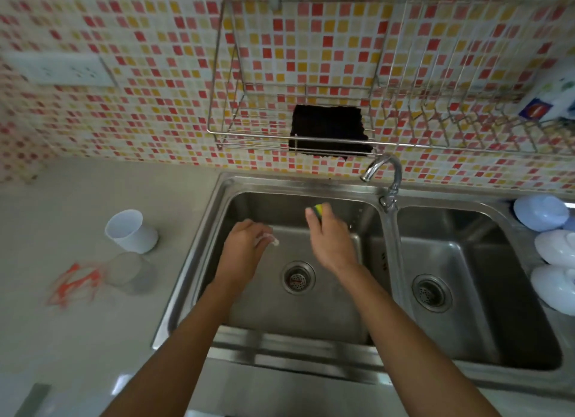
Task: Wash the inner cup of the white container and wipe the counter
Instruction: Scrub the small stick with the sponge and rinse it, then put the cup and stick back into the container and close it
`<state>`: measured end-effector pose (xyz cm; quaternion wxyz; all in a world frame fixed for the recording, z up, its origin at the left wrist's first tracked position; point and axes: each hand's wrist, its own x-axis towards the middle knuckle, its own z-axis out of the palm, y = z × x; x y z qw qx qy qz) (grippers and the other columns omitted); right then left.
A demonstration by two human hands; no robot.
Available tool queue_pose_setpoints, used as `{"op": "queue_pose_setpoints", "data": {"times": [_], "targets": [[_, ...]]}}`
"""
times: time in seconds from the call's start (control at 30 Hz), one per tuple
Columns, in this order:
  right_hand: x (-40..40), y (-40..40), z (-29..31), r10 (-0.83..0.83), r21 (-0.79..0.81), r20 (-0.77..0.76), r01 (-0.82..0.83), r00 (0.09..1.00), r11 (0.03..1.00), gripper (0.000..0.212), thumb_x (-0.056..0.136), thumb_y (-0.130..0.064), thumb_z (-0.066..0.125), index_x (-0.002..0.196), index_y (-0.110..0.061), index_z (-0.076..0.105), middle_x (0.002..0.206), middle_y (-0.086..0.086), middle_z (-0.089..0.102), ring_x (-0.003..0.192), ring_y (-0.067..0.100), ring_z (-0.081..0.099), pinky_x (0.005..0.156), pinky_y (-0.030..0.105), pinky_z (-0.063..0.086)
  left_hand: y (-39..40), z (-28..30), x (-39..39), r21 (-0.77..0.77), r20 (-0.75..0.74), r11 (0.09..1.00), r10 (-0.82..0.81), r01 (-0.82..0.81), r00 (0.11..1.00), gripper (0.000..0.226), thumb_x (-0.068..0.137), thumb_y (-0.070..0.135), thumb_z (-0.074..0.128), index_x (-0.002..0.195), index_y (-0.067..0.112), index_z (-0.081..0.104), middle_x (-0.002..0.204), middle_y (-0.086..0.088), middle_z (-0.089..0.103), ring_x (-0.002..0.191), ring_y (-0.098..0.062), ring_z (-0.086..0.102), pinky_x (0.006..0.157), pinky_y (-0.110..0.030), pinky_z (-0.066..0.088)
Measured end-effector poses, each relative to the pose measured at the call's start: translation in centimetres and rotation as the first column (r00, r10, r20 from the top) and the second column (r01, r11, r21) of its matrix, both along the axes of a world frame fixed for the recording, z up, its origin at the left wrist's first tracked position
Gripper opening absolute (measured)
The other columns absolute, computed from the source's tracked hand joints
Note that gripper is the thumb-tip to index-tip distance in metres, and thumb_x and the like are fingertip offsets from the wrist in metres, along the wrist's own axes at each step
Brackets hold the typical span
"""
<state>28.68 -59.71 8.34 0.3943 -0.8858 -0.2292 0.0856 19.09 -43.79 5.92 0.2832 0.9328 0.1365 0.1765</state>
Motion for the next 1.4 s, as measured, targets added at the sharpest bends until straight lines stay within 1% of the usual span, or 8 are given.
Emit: {"op": "queue_pose_setpoints", "data": {"times": [0.1, 0.27, 0.67, 0.83, 0.93, 1.1, 1.2, 1.4], "targets": [[0.0, 2.2, 5.8, 0.022, 0.184, 0.096, -0.04, 0.995, 0.982, 0.026, 0.102, -0.03, 0.03, 0.109, -0.016, 0.05, 0.104, 0.001, 0.05, 0.085, 0.008, 0.047, 0.069, 0.02, 0.034, 2.0, 1.8, -0.5, 0.02, 0.034, 1.0, 0.011, -0.012, 0.999, 0.01, 0.085, 0.013, 0.07, 0.094, 0.01, 0.072, 0.092, -0.007, 0.066, 0.084, -0.023, 0.063, 0.075, -0.033, 0.051], [3.0, 7.3, 12.0, -0.018, 0.208, 0.284, -0.043, 0.959, 0.977, 0.043, 0.101, -0.035, 0.038, 0.14, -0.02, 0.04, 0.123, 0.005, 0.042, 0.094, 0.007, 0.051, 0.08, 0.018, 0.043, 4.4, 3.9, -1.3, -0.013, 0.052, 0.997, 0.078, -0.078, 0.996, 0.014, 0.085, 0.015, 0.071, 0.098, 0.013, 0.073, 0.097, 0.0, 0.067, 0.08, -0.006, 0.055, 0.072, 0.004, 0.034], [11.6, 16.6, 11.3, -0.153, -0.092, 0.247, 0.18, 0.957, 0.979, 0.05, 0.092, -0.045, 0.051, 0.122, -0.005, 0.05, 0.121, 0.019, 0.055, 0.107, 0.034, 0.055, 0.072, 0.032, 0.043, 13.3, 5.4, -5.4, -0.117, 0.117, 0.982, 0.163, -0.149, 0.98, 0.012, 0.087, 0.016, 0.069, 0.098, 0.013, 0.072, 0.096, -0.004, 0.07, 0.083, -0.013, 0.061, 0.078, -0.018, 0.047], [2.7, 18.3, 9.7, -0.354, 0.459, 0.569, 0.071, 0.742, 0.885, 0.017, 0.094, -0.015, 0.052, 0.099, -0.006, 0.065, 0.106, 0.01, 0.06, 0.099, 0.015, 0.055, 0.085, 0.018, 0.039, 21.0, 5.7, -7.0, -0.11, 0.122, 0.979, 0.184, -0.171, 0.975, 0.014, 0.085, 0.017, 0.071, 0.098, 0.013, 0.073, 0.094, 0.002, 0.069, 0.078, -0.008, 0.059, 0.072, -0.003, 0.038], [-2.7, 21.4, 5.1, -0.288, 0.459, 0.596, -0.023, 0.75, 0.888, 0.016, 0.09, -0.009, 0.054, 0.098, -0.003, 0.067, 0.1, 0.01, 0.061, 0.095, 0.015, 0.055, 0.087, 0.021, 0.042, 26.0, 5.3, -8.2, -0.1, 0.14, 0.973, 0.222, -0.21, 0.965, 0.011, 0.084, 0.015, 0.072, 0.095, 0.012, 0.073, 0.092, -0.005, 0.071, 0.075, -0.011, 0.061, 0.069, -0.009, 0.039], [-6.1, 28.6, -3.2, 0.146, 0.018, 0.135, -0.15, 0.98, 0.989, 0.032, 0.085, -0.015, 0.066, 0.117, -0.009, 0.064, 0.116, 0.01, 0.063, 0.108, 0.025, 0.058, 0.092, 0.025, 0.039, 32.2, 2.6, -9.8, -0.082, 0.049, 0.969, 0.237, -0.232, 0.97, 0.009, 0.083, 0.01, 0.071, 0.092, 0.009, 0.074, 0.091, -0.008, 0.07, 0.074, -0.011, 0.057, 0.071, -0.019, 0.04], [-7.4, 31.9, -6.4, 0.285, -0.045, -0.147, -0.294, 0.947, 0.955, 0.06, 0.077, -0.02, 0.077, 0.132, -0.012, 0.053, 0.132, 0.008, 0.056, 0.121, 0.021, 0.052, 0.099, 0.023, 0.035, 34.0, 0.4, -10.1, -0.112, -0.05, 0.975, 0.185, -0.189, 0.981, 0.008, 0.083, 0.011, 0.071, 0.09, 0.01, 0.074, 0.09, -0.008, 0.07, 0.075, -0.013, 0.058, 0.071, -0.022, 0.042], [-8.6, 34.4, -9.2, 0.36, 0.008, -0.256, -0.37, 0.897, 0.929, 0.07, 0.07, -0.03, 0.084, 0.132, -0.019, 0.053, 0.129, -0.001, 0.06, 0.117, 0.016, 0.055, 0.097, 0.029, 0.042, 35.7, -1.9, -10.2, -0.15, -0.099, 0.984, 0.083, -0.097, 0.992, 0.008, 0.081, 0.013, 0.073, 0.088, 0.011, 0.074, 0.086, -0.006, 0.068, 0.072, -0.011, 0.058, 0.072, -0.023, 0.045]]}}
